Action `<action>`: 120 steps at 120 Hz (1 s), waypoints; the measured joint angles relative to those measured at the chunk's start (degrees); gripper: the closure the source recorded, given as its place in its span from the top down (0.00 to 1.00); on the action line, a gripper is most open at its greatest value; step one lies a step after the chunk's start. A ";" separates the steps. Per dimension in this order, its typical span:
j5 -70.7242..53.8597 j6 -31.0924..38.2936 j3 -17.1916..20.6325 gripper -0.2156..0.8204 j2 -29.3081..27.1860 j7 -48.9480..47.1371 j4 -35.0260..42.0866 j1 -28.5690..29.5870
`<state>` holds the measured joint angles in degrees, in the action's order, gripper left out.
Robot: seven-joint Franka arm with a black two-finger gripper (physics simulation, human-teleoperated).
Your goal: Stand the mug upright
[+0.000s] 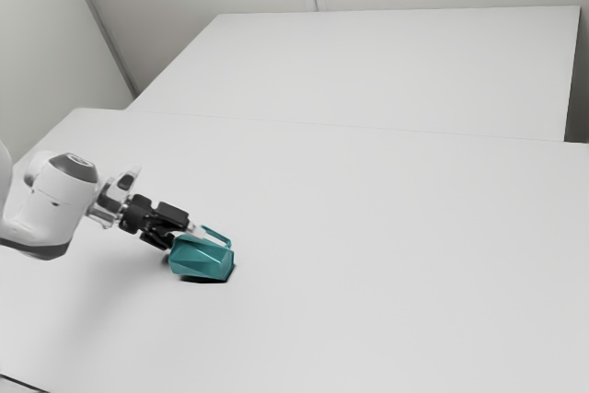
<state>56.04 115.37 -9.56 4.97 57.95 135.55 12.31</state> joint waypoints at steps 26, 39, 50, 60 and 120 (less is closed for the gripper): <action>0.25 0.22 0.15 0.46 0.07 1.67 0.00 0.22; 0.23 0.35 0.37 0.31 0.07 2.27 -0.04 0.15; 0.08 0.67 0.54 0.23 0.02 2.61 -0.08 0.17; -0.03 0.93 0.93 0.17 -0.11 2.84 -0.15 0.16; -1.06 1.24 2.66 0.04 -6.17 3.25 -1.19 -0.11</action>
<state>54.98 116.61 -6.90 -1.19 61.21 134.36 12.20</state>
